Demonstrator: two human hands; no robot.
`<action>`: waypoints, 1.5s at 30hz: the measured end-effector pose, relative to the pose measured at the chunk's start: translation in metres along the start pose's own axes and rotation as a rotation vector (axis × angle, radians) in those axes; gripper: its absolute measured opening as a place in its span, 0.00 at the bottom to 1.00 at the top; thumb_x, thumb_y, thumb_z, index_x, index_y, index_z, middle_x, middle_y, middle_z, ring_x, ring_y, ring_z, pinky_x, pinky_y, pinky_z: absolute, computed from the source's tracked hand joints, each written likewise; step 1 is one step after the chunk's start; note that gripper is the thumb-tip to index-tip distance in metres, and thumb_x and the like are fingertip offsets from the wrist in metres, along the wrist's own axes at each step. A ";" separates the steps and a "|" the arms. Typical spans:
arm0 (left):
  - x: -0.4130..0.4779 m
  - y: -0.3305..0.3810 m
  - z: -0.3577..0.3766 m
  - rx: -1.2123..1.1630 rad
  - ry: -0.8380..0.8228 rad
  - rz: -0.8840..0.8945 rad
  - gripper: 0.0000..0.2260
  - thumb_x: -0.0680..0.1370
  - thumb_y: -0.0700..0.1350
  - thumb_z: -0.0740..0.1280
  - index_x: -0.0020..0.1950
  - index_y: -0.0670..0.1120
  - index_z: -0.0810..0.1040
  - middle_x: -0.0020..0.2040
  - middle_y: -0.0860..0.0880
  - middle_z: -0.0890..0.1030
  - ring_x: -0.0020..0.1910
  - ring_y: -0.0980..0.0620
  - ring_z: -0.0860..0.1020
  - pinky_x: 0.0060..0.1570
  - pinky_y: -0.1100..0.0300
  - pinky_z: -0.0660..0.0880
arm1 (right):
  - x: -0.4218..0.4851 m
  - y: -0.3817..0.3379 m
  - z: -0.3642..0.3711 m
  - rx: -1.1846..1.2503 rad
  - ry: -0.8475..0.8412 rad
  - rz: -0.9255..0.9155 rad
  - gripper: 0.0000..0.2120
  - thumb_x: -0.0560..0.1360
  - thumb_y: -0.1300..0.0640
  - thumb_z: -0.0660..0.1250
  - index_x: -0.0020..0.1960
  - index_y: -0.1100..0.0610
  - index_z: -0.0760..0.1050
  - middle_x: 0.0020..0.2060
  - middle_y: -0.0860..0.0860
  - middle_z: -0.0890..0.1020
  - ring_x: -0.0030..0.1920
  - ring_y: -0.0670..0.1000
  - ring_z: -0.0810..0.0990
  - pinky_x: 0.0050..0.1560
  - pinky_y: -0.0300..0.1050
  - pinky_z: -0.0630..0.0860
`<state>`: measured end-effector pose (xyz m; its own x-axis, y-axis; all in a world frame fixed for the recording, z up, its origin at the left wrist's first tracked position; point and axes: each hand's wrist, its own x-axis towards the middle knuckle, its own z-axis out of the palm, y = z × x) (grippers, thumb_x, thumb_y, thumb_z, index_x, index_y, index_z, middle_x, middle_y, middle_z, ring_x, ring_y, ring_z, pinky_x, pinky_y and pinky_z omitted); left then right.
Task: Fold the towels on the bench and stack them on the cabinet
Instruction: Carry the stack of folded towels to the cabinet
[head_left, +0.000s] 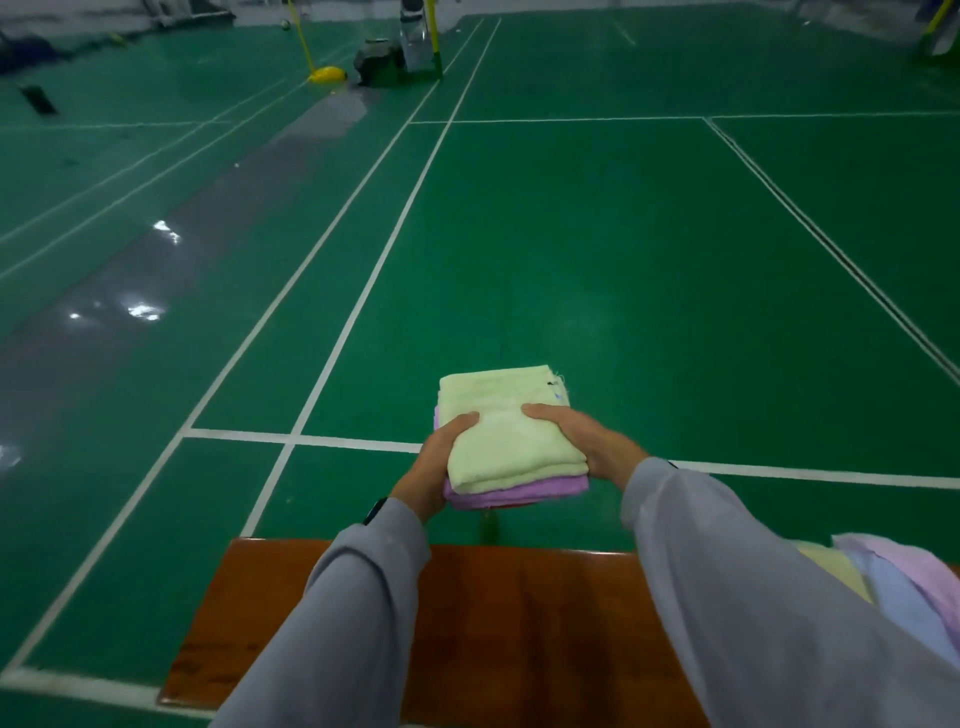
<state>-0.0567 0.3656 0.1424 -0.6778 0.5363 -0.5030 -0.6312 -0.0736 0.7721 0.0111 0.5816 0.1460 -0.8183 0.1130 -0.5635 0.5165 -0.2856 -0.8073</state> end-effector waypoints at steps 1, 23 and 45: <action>-0.015 0.026 0.002 -0.004 0.015 0.021 0.21 0.79 0.51 0.71 0.69 0.45 0.77 0.62 0.40 0.84 0.61 0.38 0.82 0.67 0.40 0.75 | -0.009 -0.026 0.015 -0.012 -0.010 0.000 0.31 0.70 0.44 0.79 0.67 0.57 0.77 0.56 0.59 0.86 0.57 0.63 0.85 0.64 0.61 0.79; -0.311 0.384 -0.047 -0.116 0.413 0.440 0.22 0.80 0.51 0.70 0.71 0.44 0.74 0.62 0.39 0.83 0.61 0.37 0.82 0.66 0.40 0.76 | -0.116 -0.377 0.342 -0.370 -0.591 -0.109 0.35 0.68 0.41 0.79 0.70 0.55 0.75 0.60 0.60 0.84 0.61 0.64 0.83 0.68 0.62 0.75; -0.503 0.430 -0.225 -0.163 0.810 0.573 0.23 0.80 0.53 0.69 0.72 0.44 0.72 0.60 0.40 0.84 0.60 0.40 0.83 0.64 0.47 0.77 | -0.161 -0.372 0.639 -0.598 -0.957 -0.110 0.29 0.72 0.42 0.75 0.67 0.56 0.75 0.55 0.60 0.86 0.56 0.63 0.85 0.63 0.60 0.79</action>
<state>-0.0719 -0.1250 0.6402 -0.9093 -0.3453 -0.2321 -0.1328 -0.2879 0.9484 -0.2106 0.0616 0.6485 -0.5908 -0.7381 -0.3258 0.2572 0.2105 -0.9432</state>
